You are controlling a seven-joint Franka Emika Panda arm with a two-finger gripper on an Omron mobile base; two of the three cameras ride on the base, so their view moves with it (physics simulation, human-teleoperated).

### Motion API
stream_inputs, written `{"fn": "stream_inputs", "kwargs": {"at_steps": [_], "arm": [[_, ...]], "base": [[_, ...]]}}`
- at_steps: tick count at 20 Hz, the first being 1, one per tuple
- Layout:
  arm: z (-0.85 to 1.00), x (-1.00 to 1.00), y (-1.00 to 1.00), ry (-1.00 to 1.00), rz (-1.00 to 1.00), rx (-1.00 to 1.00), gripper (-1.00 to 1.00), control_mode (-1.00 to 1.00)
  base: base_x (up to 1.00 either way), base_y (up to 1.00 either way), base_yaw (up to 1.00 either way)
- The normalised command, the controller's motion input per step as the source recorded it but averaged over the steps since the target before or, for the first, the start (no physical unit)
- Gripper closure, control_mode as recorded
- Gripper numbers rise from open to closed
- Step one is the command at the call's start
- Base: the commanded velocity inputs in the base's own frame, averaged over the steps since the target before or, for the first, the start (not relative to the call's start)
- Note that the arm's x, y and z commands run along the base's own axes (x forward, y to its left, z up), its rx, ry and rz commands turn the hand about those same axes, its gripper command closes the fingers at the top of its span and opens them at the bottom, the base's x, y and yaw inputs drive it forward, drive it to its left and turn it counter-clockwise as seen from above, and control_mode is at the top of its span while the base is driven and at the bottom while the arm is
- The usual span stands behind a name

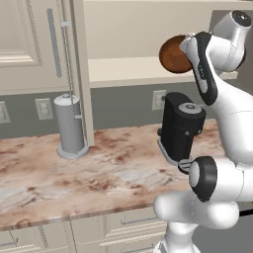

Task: Take the smaller bowl and place it next to the appetizer plate on the dining counter , and place the larger bowl next to the plate with cooked food.

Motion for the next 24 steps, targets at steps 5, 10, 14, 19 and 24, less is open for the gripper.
{"fn": "stream_inputs", "kwargs": {"at_steps": [5, 10, 14, 19, 24], "arm": [[-0.47, -0.84, 0.22, 0.00, 0.15, 0.00, 1.00, -1.00], [-0.37, -0.16, 0.25, 0.00, 0.09, 0.00, 1.00, -1.00], [-0.42, 0.00, 0.19, 0.00, 0.07, 0.00, 1.00, -1.00], [-0.49, 0.00, 0.05, 0.02, 0.15, 0.05, 1.00, -1.00], [-0.27, 0.00, 0.20, 0.00, 0.08, 0.00, 1.00, 1.00]], "base": [[0.00, 0.00, 0.00], [0.00, 0.00, 0.00], [0.00, 0.00, 0.00], [0.00, 0.00, 0.00], [-0.02, 0.17, 0.03]]}}
